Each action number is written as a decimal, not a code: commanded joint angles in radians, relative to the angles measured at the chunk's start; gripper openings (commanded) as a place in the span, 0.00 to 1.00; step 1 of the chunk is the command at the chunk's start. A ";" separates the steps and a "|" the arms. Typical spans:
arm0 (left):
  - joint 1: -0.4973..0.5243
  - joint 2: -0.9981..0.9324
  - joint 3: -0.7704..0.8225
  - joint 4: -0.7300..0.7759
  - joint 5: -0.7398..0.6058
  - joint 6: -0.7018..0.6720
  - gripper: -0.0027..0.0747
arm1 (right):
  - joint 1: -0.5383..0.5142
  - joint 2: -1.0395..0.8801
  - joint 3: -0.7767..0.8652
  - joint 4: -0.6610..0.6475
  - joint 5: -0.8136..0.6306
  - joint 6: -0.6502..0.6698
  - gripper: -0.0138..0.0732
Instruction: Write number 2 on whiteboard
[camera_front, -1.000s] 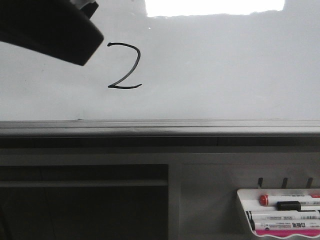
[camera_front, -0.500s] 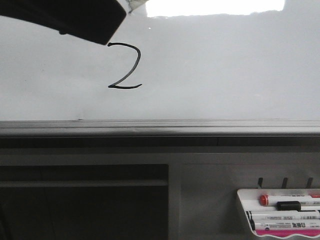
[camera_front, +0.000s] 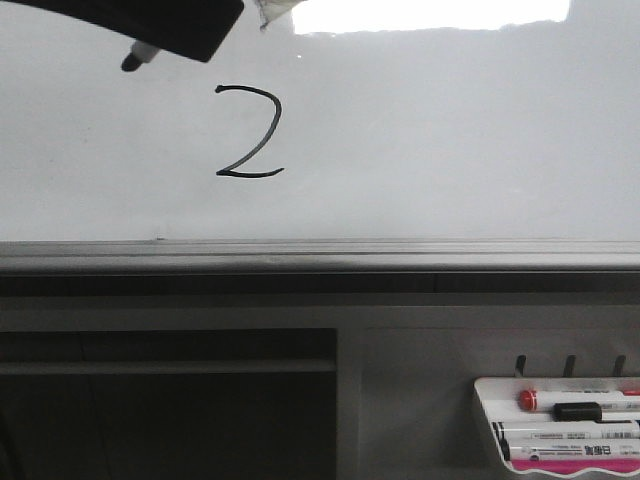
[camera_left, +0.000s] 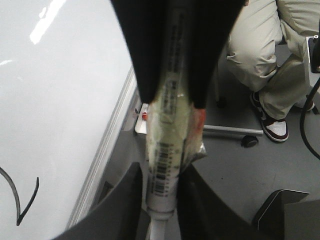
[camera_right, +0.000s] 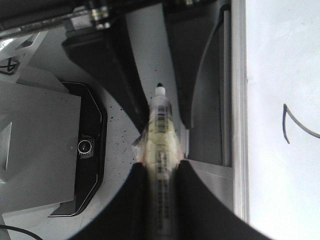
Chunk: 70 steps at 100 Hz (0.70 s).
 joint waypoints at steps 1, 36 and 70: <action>-0.007 -0.011 -0.037 -0.035 -0.049 -0.003 0.17 | 0.000 -0.025 -0.025 0.014 -0.033 -0.006 0.10; -0.007 -0.011 -0.037 -0.035 -0.046 -0.004 0.09 | 0.000 -0.025 -0.025 0.014 -0.028 -0.006 0.20; -0.004 -0.011 -0.037 0.031 -0.041 -0.009 0.09 | -0.073 -0.101 -0.040 -0.091 0.073 0.106 0.47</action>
